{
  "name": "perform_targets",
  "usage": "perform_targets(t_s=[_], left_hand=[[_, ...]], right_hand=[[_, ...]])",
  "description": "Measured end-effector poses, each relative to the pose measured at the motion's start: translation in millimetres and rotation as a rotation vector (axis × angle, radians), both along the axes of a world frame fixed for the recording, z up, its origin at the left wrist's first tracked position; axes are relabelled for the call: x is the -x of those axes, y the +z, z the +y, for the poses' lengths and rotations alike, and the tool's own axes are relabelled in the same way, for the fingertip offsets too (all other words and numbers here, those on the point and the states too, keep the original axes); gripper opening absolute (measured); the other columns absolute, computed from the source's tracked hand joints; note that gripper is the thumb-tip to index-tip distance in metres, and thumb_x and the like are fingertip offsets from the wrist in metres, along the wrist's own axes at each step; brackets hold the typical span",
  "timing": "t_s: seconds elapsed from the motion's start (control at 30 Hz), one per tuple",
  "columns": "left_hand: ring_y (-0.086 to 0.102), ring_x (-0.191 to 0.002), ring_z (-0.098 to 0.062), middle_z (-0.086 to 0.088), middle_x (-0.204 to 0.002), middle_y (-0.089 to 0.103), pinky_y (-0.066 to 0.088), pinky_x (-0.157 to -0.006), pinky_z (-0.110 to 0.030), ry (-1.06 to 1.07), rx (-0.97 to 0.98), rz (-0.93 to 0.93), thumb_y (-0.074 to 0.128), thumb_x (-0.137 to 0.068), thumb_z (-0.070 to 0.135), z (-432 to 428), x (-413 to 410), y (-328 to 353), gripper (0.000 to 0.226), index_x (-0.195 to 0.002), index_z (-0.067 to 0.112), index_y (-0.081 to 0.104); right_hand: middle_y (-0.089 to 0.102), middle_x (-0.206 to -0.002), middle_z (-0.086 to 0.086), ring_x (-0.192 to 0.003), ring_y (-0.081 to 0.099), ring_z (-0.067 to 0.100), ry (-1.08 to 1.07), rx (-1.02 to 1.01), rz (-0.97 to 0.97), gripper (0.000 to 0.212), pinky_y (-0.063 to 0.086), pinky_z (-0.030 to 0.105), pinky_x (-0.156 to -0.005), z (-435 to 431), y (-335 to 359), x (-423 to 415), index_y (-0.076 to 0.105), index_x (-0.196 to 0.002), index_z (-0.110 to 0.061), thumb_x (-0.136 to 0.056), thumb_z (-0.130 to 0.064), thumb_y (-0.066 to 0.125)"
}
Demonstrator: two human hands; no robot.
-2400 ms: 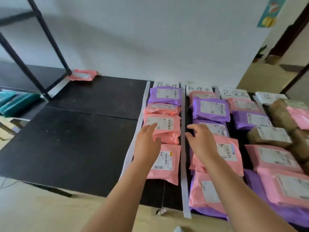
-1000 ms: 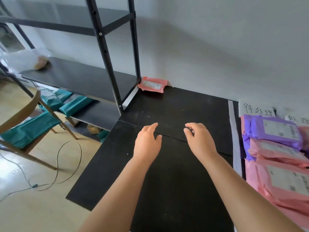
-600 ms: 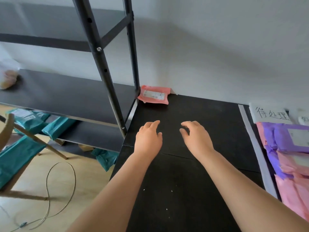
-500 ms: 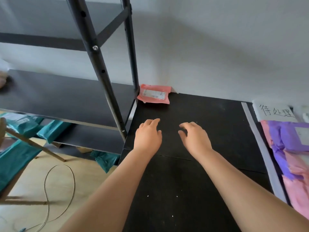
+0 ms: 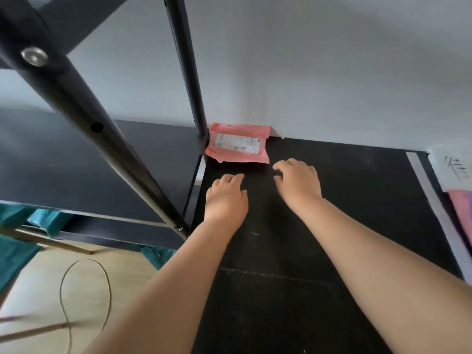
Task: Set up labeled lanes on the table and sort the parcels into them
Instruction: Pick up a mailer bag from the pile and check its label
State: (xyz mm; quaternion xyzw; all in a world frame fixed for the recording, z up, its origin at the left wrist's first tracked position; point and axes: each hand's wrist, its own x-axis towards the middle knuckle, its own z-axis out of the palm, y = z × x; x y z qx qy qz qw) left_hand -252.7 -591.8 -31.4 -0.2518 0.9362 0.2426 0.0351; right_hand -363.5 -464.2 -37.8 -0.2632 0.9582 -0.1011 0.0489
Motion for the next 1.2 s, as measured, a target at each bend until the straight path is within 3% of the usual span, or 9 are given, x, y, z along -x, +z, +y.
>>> perform_targets(t_s=[0.27,0.53,0.87,1.07,1.2], left_hand=[[0.039,-0.134,-0.023,-0.002,-0.148,0.044,0.033,-0.111,-0.036,0.024,-0.006,0.015,0.046,-0.102,0.024,-15.6,24.2,-26.0,0.048,-0.149,0.02,0.039],[0.039,-0.134,-0.022,-0.001,-0.148,0.045,0.033,-0.112,-0.036,0.031,-0.015,0.026,0.047,-0.101,0.021,-21.7,23.7,-32.7,0.046,-0.147,0.02,0.043],[0.042,-0.13,-0.021,0.001,-0.144,0.048,0.039,-0.108,-0.037,0.046,-0.047,0.073,0.042,-0.1,0.01,1.9,7.7,-19.0,0.043,-0.142,0.019,0.048],[0.047,-0.126,-0.024,-0.005,-0.138,0.056,0.042,-0.101,-0.035,0.031,-0.073,0.121,0.043,-0.098,0.002,31.1,-35.9,-22.4,0.043,-0.138,0.012,0.053],[0.044,-0.128,-0.023,-0.004,-0.139,0.055,0.041,-0.104,-0.036,0.036,-0.079,0.111,0.044,-0.099,0.005,44.8,-55.7,-20.7,0.041,-0.138,0.013,0.053]], right_hand=[[0.059,-0.117,0.004,-0.109,0.054,0.025,0.08,-0.087,0.149,0.031,0.038,0.038,-0.096,-39.3,-39.7,47.0,0.056,-0.128,-0.017,-0.098,-0.022,0.055],[0.063,-0.102,0.005,-0.099,0.055,0.026,0.138,-0.171,0.233,0.026,0.036,0.038,-0.095,-50.3,-47.6,53.4,0.065,-0.11,-0.015,-0.093,-0.005,0.049],[0.067,-0.104,0.004,-0.102,0.056,0.024,0.136,0.027,0.151,0.027,0.041,0.034,-0.092,-1.6,-43.2,9.5,0.07,-0.104,-0.012,-0.094,-0.008,0.045],[0.07,-0.089,0.002,-0.092,0.062,0.023,0.162,0.064,0.051,0.019,0.045,0.035,-0.093,44.9,-32.2,-51.2,0.074,-0.089,-0.016,-0.093,-0.014,0.055],[0.07,-0.106,-0.001,-0.105,0.06,0.019,0.166,0.013,-0.016,0.015,0.042,0.033,-0.101,71.9,-21.8,-88.0,0.073,-0.095,-0.019,-0.093,-0.021,0.058]])
